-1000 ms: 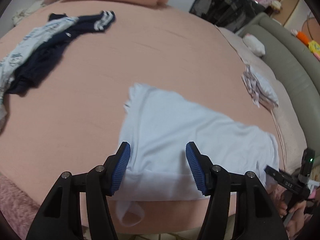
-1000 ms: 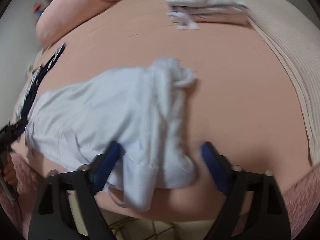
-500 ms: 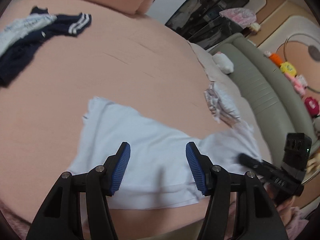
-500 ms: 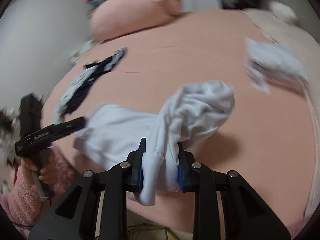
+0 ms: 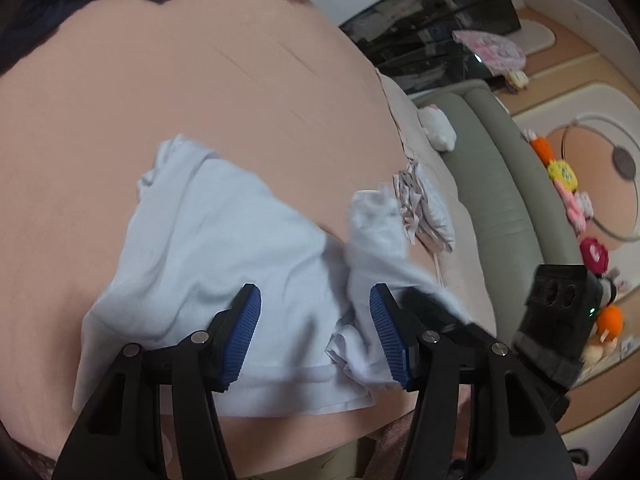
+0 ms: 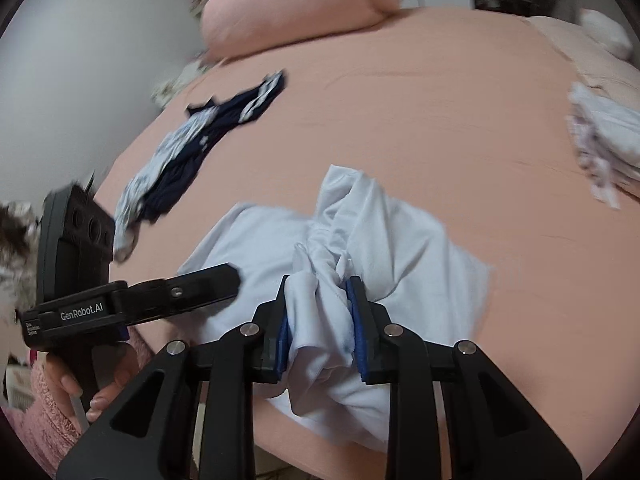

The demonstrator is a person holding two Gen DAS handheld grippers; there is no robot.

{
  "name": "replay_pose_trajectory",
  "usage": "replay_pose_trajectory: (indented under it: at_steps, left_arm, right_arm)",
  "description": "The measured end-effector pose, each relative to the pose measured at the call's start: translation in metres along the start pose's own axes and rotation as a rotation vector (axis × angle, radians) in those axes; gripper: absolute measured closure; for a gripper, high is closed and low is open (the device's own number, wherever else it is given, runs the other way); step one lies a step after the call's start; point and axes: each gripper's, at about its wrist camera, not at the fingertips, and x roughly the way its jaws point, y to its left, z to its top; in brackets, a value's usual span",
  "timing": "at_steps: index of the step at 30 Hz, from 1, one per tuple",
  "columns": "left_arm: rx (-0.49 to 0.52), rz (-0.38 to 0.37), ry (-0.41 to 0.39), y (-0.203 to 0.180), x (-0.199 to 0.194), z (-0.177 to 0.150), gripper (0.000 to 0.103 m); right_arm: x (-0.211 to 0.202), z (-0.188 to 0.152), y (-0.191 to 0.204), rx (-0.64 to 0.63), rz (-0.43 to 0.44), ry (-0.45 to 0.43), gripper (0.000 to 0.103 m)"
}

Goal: Fold clothes

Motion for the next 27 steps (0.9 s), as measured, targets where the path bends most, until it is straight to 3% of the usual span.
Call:
replay_pose_trajectory:
  at_steps: [5,7,8,9,13,17,23,27]
  left_arm:
    - [0.086,0.011,0.005,-0.019,0.007,-0.004,0.045]
    - [0.230,0.123,-0.021,-0.047,0.011,-0.014,0.045]
    - [0.322,0.181,-0.039,-0.066,0.014,-0.022,0.050]
    - [0.389,0.192,-0.032,-0.083,0.023,-0.028,0.053]
    - [0.533,0.145,0.067,-0.131,0.063,-0.048,0.057]
    - [0.597,0.175,0.213,-0.144,0.109,-0.075,0.058]
    - [0.287,0.033,0.123,-0.093,0.055,-0.044,0.060]
    - [0.064,-0.062,0.051,-0.052,0.013,-0.022,0.051]
  right_arm:
    - [-0.063,-0.024,-0.056,0.164,-0.031,-0.098,0.079]
    - [-0.077,-0.038,-0.084,0.239,-0.059,-0.105,0.079]
    - [-0.082,-0.046,-0.098,0.278,-0.073,-0.106,0.079]
    - [-0.085,-0.052,-0.110,0.314,-0.077,-0.108,0.079]
    - [-0.092,-0.065,-0.144,0.448,-0.040,-0.116,0.079]
    - [-0.097,-0.069,-0.162,0.527,-0.010,-0.130,0.079]
    - [-0.088,-0.032,-0.114,0.399,0.091,-0.152,0.079]
    - [-0.061,-0.003,-0.066,0.282,0.198,-0.106,0.079]
